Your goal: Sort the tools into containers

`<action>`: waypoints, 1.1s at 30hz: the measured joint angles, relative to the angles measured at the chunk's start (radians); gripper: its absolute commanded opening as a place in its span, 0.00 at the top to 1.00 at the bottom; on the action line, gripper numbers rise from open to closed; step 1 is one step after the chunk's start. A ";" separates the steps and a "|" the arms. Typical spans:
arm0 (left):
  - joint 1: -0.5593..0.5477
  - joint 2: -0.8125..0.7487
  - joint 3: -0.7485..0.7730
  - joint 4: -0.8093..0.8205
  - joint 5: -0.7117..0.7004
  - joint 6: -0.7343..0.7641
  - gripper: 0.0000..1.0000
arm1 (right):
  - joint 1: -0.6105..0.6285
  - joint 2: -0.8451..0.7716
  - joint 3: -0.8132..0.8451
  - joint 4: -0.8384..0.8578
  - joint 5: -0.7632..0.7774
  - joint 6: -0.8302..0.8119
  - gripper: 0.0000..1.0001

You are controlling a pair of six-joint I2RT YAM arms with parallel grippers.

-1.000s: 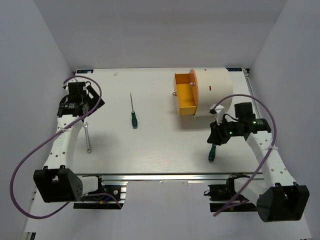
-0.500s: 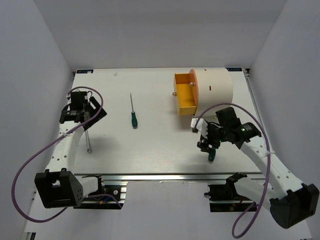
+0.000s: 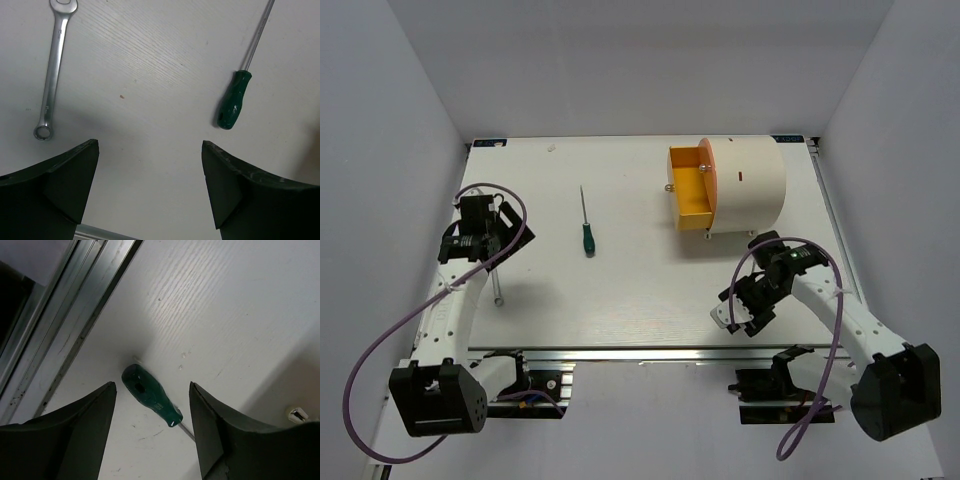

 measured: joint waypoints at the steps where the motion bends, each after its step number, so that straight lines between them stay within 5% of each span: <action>1: 0.000 -0.010 -0.006 0.000 0.001 0.000 0.07 | -0.004 0.014 -0.002 -0.001 0.006 -0.014 0.34; 18: 0.000 -0.102 -0.057 0.002 0.016 -0.042 0.08 | -0.058 0.257 -0.109 0.233 0.190 -0.083 0.32; 21: 0.000 -0.102 -0.057 0.002 0.023 -0.049 0.08 | -0.058 0.274 -0.112 0.257 0.193 -0.080 0.42; 24: 0.000 -0.102 -0.057 0.002 0.030 -0.054 0.08 | -0.058 0.276 -0.109 0.274 0.183 -0.085 0.62; 25: 0.000 -0.102 -0.057 0.002 0.032 -0.056 0.08 | -0.058 0.277 -0.107 0.280 0.182 -0.085 0.76; 28: 0.000 -0.102 -0.057 0.003 0.039 -0.060 0.08 | -0.058 0.280 -0.101 0.285 0.170 -0.086 0.90; 33: 0.000 -0.102 -0.057 0.008 0.056 -0.069 0.08 | -0.039 0.277 -0.003 0.169 0.068 -0.086 1.00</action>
